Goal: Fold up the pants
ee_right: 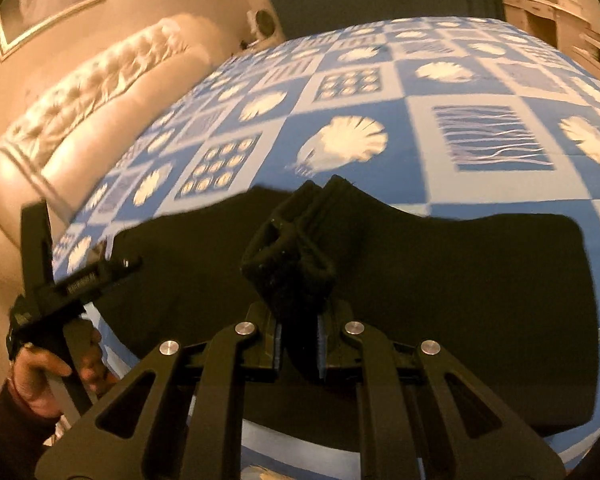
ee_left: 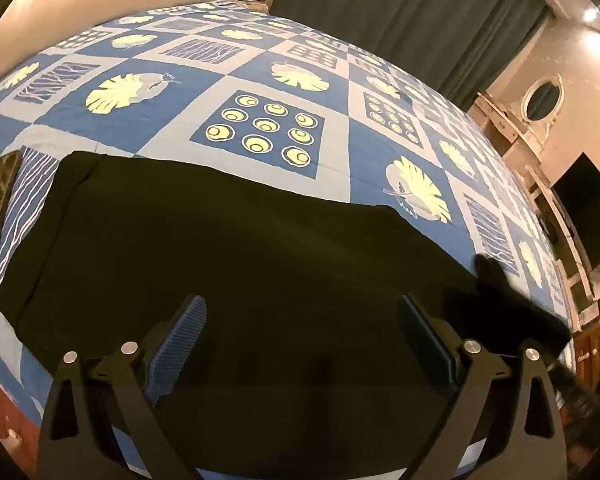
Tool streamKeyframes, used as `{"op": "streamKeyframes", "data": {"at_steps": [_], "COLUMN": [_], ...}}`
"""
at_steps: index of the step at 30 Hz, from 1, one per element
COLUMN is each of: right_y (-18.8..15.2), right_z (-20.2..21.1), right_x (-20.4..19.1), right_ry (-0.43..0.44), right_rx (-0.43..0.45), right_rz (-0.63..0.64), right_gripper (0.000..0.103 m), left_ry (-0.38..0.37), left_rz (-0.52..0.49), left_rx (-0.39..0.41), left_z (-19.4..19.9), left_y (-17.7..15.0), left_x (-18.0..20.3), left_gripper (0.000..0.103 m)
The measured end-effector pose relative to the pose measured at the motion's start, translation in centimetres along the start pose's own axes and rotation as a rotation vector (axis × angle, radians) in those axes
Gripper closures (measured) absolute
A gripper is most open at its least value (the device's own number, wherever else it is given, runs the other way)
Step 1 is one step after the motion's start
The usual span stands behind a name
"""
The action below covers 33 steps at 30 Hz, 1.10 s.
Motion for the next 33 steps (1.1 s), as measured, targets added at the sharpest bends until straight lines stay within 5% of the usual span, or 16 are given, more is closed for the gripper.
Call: {"op": "streamKeyframes", "data": {"at_steps": [7, 9, 14, 17, 21, 24, 29, 33], "right_y": [-2.9, -3.9, -4.6, -3.6, -1.1, -0.2, -3.8, -7.1], "right_z": [-3.1, -3.7, -1.5, 2.2, 8.3, 10.8, 8.7, 6.0], "right_x": [-3.5, -4.1, -4.7, -3.9, 1.4, 8.9, 19.8, 20.2], "right_ry": [-0.005, 0.013, 0.151, 0.277, 0.296, 0.231, 0.214, 0.374], "right_rx": [-0.068, -0.093, -0.118, -0.118, -0.034, -0.004, -0.133, -0.240], "right_rz": [0.077, 0.074, 0.012, -0.056, -0.108, -0.224, -0.512, -0.614], "right_gripper": [0.091, 0.080, 0.058, 0.055, 0.036, 0.033, 0.033, 0.033], "left_ry": [0.001, -0.001, -0.006, -0.014, -0.032, -0.040, -0.046, -0.048], "left_rz": [0.007, 0.006, 0.008, 0.008, -0.003, -0.010, -0.013, -0.019], "left_rx": [0.007, 0.006, -0.008, -0.014, -0.013, -0.016, -0.021, -0.013], "left_z": [0.1, 0.0, -0.2, -0.3, -0.2, -0.3, -0.4, -0.2], "left_y": [0.2, 0.2, -0.1, -0.3, -0.4, -0.5, -0.7, -0.7], "left_x": [-0.1, -0.1, -0.1, 0.1, 0.7, 1.1, 1.7, 1.9], "left_gripper": [0.008, 0.008, 0.008, 0.008, 0.008, 0.008, 0.008, 0.008]}}
Point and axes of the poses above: each gripper's, at about its wrist camera, not at the fingertips, and z roughly against the way its jaws point, x to its right, y to its top, the point moved 10 cm from there along -z, roughly the way its jaws point, and after that the axes turned 6 degrees about -y, right-handed, at the moved point
